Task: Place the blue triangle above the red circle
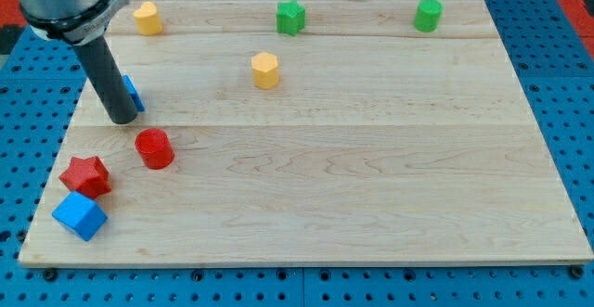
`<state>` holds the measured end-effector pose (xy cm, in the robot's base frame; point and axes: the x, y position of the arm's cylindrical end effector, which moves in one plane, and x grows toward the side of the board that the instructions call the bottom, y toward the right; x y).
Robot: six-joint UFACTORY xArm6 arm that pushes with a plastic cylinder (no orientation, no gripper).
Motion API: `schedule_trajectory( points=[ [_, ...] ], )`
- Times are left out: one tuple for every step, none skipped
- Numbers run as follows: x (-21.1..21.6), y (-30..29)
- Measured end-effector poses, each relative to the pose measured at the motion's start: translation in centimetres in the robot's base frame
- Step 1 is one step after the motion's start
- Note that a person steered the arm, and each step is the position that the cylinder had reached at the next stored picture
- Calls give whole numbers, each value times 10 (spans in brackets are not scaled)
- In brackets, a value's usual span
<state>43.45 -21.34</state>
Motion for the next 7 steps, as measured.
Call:
schedule_trajectory(
  points=[
    [0,0],
    [0,0],
    [0,0],
    [1,0],
    [1,0],
    [1,5],
    [1,20]
  ],
)
